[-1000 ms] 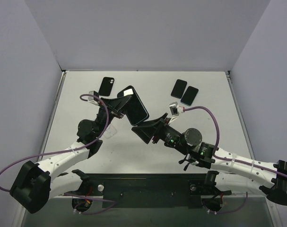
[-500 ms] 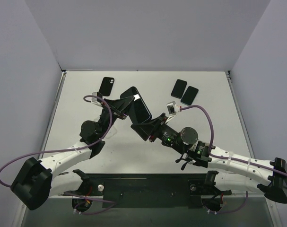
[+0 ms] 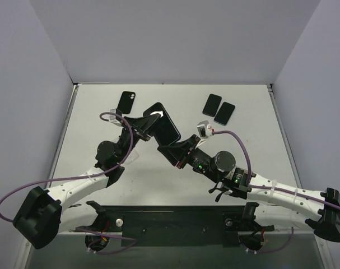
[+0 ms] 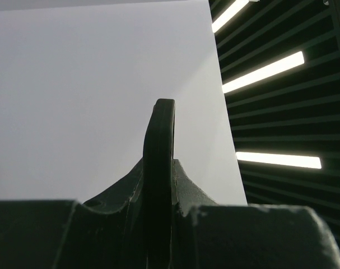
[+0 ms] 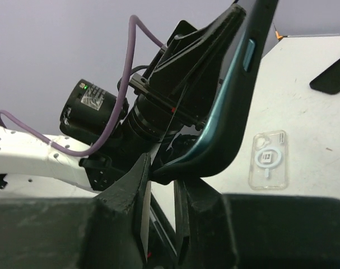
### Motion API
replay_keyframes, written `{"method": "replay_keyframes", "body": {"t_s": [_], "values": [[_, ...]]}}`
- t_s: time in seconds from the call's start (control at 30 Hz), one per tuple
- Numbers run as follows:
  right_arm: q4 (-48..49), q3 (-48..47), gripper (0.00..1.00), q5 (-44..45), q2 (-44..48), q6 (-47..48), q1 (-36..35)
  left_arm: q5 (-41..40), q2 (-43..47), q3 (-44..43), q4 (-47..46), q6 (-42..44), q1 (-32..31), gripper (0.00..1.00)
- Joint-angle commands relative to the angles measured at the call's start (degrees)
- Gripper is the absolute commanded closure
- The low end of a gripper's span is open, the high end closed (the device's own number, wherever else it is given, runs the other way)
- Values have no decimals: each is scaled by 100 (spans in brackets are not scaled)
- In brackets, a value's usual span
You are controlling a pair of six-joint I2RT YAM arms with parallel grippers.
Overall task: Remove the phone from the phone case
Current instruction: Remove the phone case from the phone.
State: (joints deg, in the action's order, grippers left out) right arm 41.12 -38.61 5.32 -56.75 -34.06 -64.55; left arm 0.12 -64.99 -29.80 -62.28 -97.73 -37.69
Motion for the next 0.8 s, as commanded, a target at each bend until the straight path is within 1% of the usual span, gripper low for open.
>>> {"method": "replay_keyframes", "body": {"t_s": [0.0,0.03,0.07,0.1,0.17,0.23,0.27,0.3,0.37,0.43,0.57,0.77], "values": [[-403,222,100,-487,-160,1866,417,891,259,-596,-363,-781,42,100],[-508,231,100,-810,-222,1964,600,972,233,-632,-425,-869,51,100],[-491,283,100,-979,-309,2061,706,1112,215,-693,-617,-1036,60,100],[-387,336,100,-1294,-362,2096,960,1183,171,-720,-714,-1107,69,100],[-151,512,100,-1472,-450,2237,1277,1306,162,-808,-996,-1370,69,100],[70,574,100,-1875,-582,2159,1715,1464,153,-930,-1172,-1494,87,100],[184,574,100,-2173,-670,2063,1805,1569,145,-957,-1259,-1546,87,100],[246,539,100,-2263,-697,2070,1910,1596,127,-966,-1425,-1643,95,100],[11,425,100,-2334,-706,2289,1920,1553,66,-922,-1820,-1809,95,100],[1,389,100,-2360,-706,2360,1973,1508,22,-913,-2033,-1915,87,100],[63,381,100,-2518,-714,2509,2061,1614,-57,-1018,-2139,-2004,78,100],[-508,-40,100,-2475,-653,2939,2043,1807,-163,-1151,-2113,-2074,-10,100]]}}
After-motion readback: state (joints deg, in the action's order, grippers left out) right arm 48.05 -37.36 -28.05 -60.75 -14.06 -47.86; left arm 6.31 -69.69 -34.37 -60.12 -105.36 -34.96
